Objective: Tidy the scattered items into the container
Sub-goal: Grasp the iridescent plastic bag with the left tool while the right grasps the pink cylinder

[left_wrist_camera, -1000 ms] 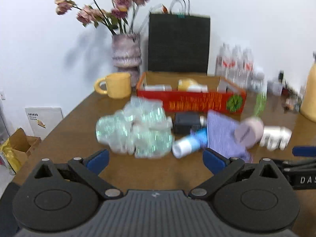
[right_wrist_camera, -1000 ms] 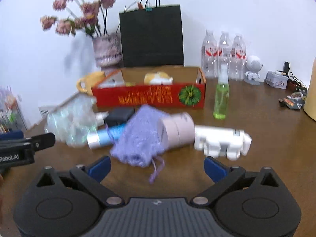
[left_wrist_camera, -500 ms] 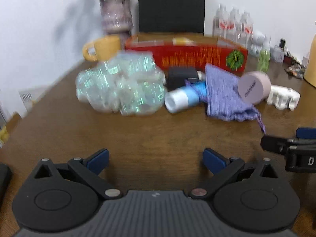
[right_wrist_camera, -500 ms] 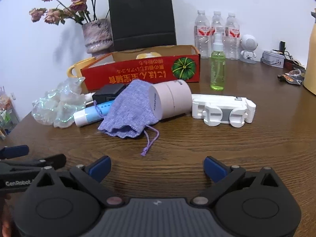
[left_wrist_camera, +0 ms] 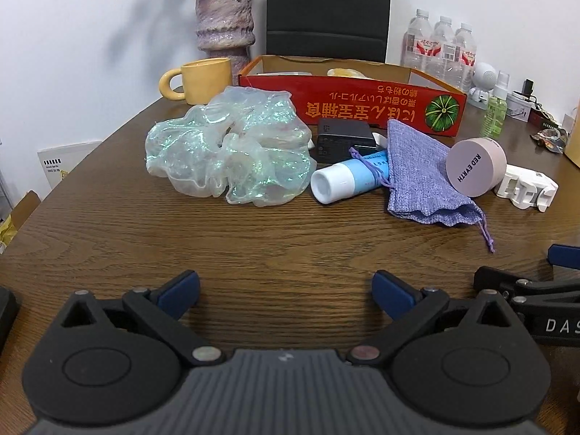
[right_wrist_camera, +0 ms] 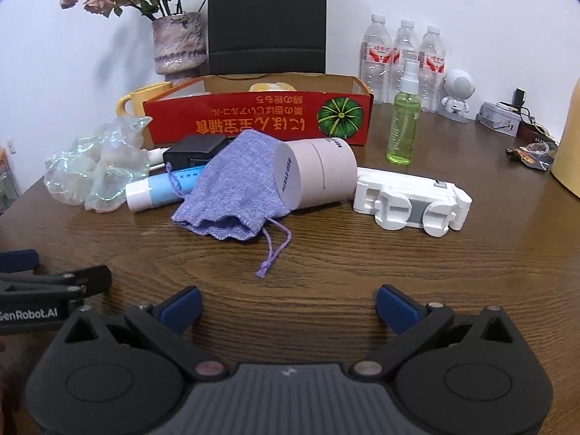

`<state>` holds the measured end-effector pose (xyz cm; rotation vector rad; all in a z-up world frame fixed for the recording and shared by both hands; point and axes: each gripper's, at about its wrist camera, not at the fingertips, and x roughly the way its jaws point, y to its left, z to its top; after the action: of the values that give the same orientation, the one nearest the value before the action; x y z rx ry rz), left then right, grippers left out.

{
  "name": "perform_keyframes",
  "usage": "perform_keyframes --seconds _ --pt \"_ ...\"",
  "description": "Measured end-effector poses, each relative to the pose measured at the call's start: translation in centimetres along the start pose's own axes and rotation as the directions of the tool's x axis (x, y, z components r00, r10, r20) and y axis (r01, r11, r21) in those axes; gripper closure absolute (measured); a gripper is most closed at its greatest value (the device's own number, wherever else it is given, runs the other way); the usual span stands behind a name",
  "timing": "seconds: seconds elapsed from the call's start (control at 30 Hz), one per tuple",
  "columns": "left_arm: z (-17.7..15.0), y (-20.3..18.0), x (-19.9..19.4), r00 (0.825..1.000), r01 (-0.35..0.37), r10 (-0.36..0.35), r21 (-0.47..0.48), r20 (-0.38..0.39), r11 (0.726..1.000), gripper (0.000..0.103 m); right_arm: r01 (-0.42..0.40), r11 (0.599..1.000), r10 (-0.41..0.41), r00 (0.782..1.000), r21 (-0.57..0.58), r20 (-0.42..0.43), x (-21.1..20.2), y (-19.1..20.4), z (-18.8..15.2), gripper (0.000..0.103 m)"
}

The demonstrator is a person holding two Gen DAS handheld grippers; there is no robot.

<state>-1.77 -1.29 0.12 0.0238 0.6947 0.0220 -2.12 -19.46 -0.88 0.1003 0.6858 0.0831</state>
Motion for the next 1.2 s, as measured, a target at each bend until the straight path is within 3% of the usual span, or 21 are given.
perform_keyframes --seconds 0.4,0.53,0.63,0.73,0.87,0.9,1.0,1.03,1.1,1.2 --pt "0.2 0.5 -0.4 0.999 0.03 -0.03 0.012 0.025 0.999 0.0 0.002 1.0 -0.002 1.0 -0.001 0.0 0.0 0.0 0.0 0.0" --pt "3.2 3.2 -1.5 0.989 0.095 -0.087 -0.054 0.123 0.994 0.0 -0.004 1.0 0.004 1.0 -0.015 0.01 -0.3 -0.2 0.5 0.002" --pt "6.2 4.5 0.3 0.986 0.038 -0.025 -0.078 0.163 0.996 0.0 -0.029 0.999 0.031 0.997 -0.026 0.066 -0.6 -0.7 2.8 0.002" --pt "8.5 4.5 3.9 0.995 -0.043 0.047 -0.043 0.086 0.998 0.0 -0.037 0.998 0.041 0.994 -0.047 0.1 0.5 -1.3 5.4 0.007" --pt "9.3 4.5 6.6 0.999 0.035 -0.034 -0.012 0.02 0.999 0.0 -0.012 0.995 0.023 0.994 -0.097 0.104 3.0 -1.8 7.9 0.013" --pt "9.2 4.5 6.9 0.998 0.058 -0.058 -0.01 0.01 0.998 0.007 -0.01 0.994 0.019 0.996 -0.106 0.09 3.8 -1.9 8.2 0.014" --pt "8.5 4.5 7.6 0.996 0.09 -0.09 -0.006 -0.029 0.996 0.072 -0.039 0.995 0.046 0.996 -0.088 0.074 5.0 -2.2 8.2 0.035" --pt "8.3 4.5 7.7 0.996 0.084 -0.084 -0.003 -0.04 0.996 0.075 -0.045 0.996 0.051 0.995 -0.082 0.082 5.1 -2.2 8.1 0.047" --pt "8.3 4.5 6.9 0.996 0.083 -0.083 -0.002 -0.02 0.997 0.087 -0.056 0.996 0.063 0.993 -0.07 0.097 5.4 -2.3 7.8 0.051" --pt "8.8 4.7 4.9 0.994 0.107 -0.106 -0.017 0.031 0.994 0.091 -0.092 0.994 0.098 0.989 -0.053 0.113 5.2 -2.4 7.8 0.052"
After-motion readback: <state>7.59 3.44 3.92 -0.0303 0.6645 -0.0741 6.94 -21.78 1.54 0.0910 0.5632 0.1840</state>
